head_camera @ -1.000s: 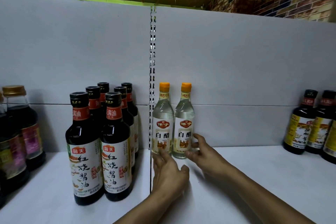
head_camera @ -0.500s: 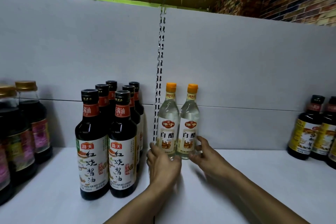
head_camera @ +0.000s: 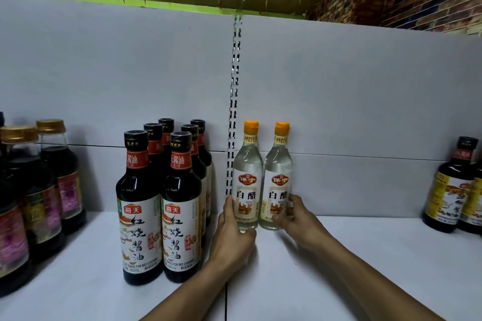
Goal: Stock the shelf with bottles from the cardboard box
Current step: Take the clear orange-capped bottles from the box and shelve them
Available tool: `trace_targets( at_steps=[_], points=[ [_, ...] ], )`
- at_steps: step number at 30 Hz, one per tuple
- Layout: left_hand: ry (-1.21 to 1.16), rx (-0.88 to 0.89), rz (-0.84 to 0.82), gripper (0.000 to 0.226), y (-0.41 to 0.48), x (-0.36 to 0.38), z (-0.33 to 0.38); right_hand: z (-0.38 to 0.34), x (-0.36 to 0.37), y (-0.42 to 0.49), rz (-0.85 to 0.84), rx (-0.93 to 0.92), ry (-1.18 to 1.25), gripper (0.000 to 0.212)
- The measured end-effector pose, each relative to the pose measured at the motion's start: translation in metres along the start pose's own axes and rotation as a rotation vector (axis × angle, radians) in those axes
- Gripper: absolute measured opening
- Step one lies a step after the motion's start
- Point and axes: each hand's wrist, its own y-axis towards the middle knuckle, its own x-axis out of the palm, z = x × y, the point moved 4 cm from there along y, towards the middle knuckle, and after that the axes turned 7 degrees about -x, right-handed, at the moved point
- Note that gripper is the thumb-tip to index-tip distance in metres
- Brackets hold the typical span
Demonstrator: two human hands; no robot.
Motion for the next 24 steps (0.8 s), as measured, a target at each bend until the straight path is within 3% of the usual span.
trace_targets(
  at_steps=[24],
  points=[
    [0.053,0.027,-0.011,0.098,-0.0053,0.0044,0.0092,-0.0007,0.0016,-0.005,0.055,-0.008,-0.149,0.061]
  ],
)
